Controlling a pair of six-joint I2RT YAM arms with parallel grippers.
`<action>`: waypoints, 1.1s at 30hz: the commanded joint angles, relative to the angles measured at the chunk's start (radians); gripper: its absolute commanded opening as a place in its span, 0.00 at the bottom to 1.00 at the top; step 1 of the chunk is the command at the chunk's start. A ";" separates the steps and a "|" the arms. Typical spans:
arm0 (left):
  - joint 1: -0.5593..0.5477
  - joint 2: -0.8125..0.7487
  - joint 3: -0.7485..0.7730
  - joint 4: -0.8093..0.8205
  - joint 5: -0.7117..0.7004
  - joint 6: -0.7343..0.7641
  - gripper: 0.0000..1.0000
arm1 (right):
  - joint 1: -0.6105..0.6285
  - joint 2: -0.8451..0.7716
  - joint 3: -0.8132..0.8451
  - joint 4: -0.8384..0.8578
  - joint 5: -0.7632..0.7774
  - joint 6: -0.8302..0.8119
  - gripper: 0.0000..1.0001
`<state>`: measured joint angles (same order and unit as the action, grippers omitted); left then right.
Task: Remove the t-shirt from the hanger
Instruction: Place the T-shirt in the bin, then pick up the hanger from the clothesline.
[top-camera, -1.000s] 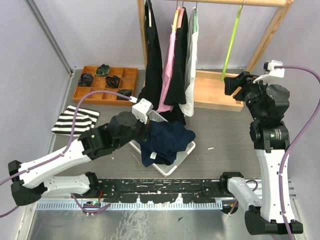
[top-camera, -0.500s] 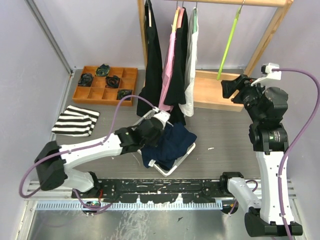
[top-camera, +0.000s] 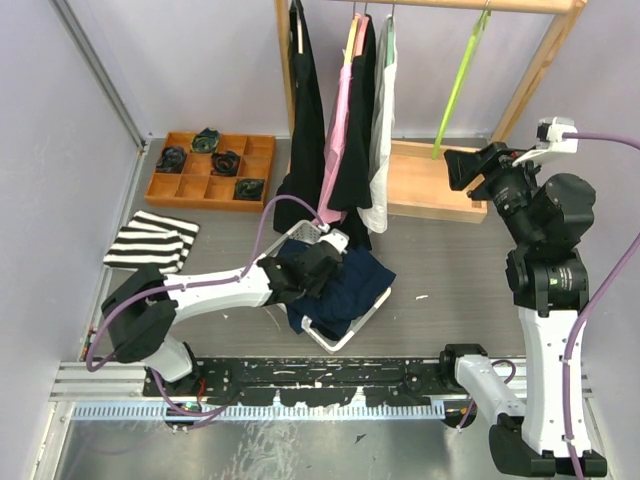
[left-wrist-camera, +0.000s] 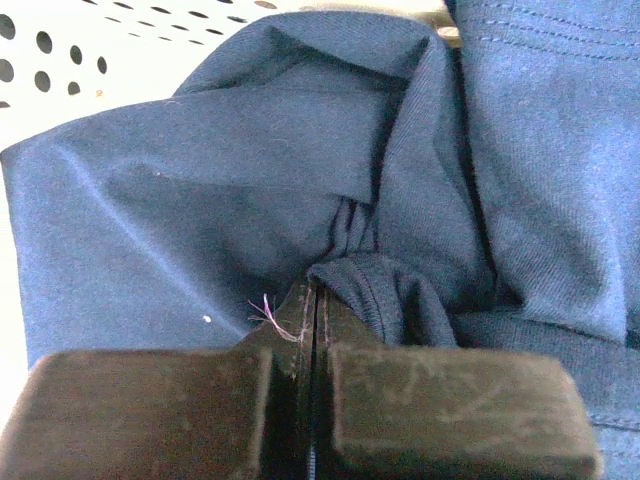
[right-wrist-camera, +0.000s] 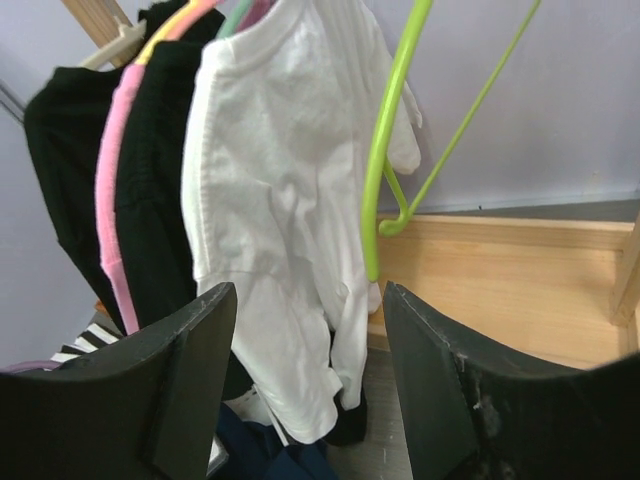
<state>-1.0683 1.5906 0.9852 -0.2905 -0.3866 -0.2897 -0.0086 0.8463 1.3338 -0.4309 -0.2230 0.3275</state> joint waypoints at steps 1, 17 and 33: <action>0.006 -0.080 0.000 -0.027 -0.045 -0.010 0.08 | -0.002 0.030 0.084 0.071 -0.043 0.024 0.66; 0.004 -0.559 -0.012 -0.055 0.053 0.015 0.70 | 0.274 0.282 0.313 0.094 0.094 -0.063 0.66; 0.005 -0.775 0.036 -0.049 0.027 0.068 0.98 | 0.614 0.584 0.639 -0.018 0.698 -0.223 0.66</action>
<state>-1.0672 0.8150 0.9871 -0.3573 -0.3500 -0.2497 0.5709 1.3869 1.8690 -0.4461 0.3019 0.1719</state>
